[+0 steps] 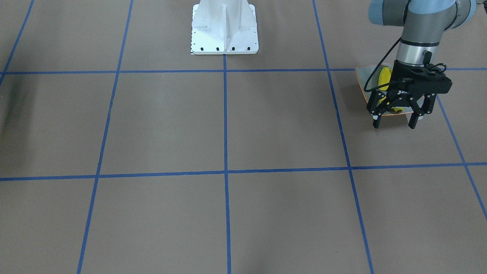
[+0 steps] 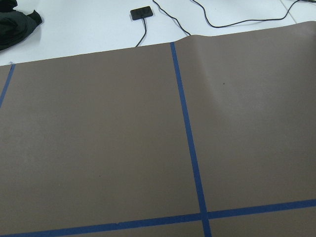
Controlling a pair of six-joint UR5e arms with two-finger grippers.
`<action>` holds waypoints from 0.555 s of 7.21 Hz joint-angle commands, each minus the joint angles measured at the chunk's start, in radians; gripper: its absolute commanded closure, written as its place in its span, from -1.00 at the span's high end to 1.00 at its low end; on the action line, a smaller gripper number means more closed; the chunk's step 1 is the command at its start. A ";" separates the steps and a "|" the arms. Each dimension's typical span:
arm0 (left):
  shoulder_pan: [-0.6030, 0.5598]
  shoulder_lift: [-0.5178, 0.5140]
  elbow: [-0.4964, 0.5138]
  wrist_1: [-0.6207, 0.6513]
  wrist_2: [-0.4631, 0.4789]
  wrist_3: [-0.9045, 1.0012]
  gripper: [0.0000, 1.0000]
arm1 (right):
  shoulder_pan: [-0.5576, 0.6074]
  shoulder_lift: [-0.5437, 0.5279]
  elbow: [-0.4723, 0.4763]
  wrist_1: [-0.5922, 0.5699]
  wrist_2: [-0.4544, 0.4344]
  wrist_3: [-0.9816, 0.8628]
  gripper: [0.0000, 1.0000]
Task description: Transfer all bananas from basket to plate
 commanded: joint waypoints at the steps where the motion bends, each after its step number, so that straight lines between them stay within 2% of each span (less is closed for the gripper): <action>1: 0.000 -0.037 0.042 -0.002 0.001 0.000 0.99 | 0.044 0.012 -0.051 -0.045 -0.024 -0.130 1.00; 4: 0.002 -0.072 0.093 -0.007 0.003 -0.002 0.99 | 0.046 0.031 -0.133 -0.033 -0.026 -0.217 1.00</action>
